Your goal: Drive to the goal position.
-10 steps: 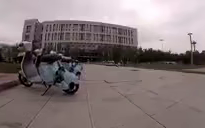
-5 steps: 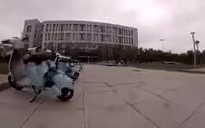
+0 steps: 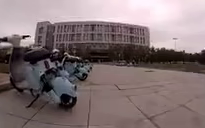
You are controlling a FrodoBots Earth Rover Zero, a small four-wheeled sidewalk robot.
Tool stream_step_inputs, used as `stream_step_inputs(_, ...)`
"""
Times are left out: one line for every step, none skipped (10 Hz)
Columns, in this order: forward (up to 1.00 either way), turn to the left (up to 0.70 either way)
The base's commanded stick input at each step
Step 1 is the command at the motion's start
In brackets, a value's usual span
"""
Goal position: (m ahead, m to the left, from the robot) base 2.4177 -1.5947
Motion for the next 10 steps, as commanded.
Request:
stream_step_inputs(0.7, 0.35)
stream_step_inputs(0.7, 0.27)
stream_step_inputs(0.7, 0.04)
stream_step_inputs(0.7, 0.0)
stream_step_inputs(0.7, 0.0)
stream_step_inputs(0.7, 0.0)
stream_step_inputs(0.7, 0.0)
stream_step_inputs(0.7, 0.0)
stream_step_inputs(0.7, 0.0)
stream_step_inputs(0.49, -0.21)
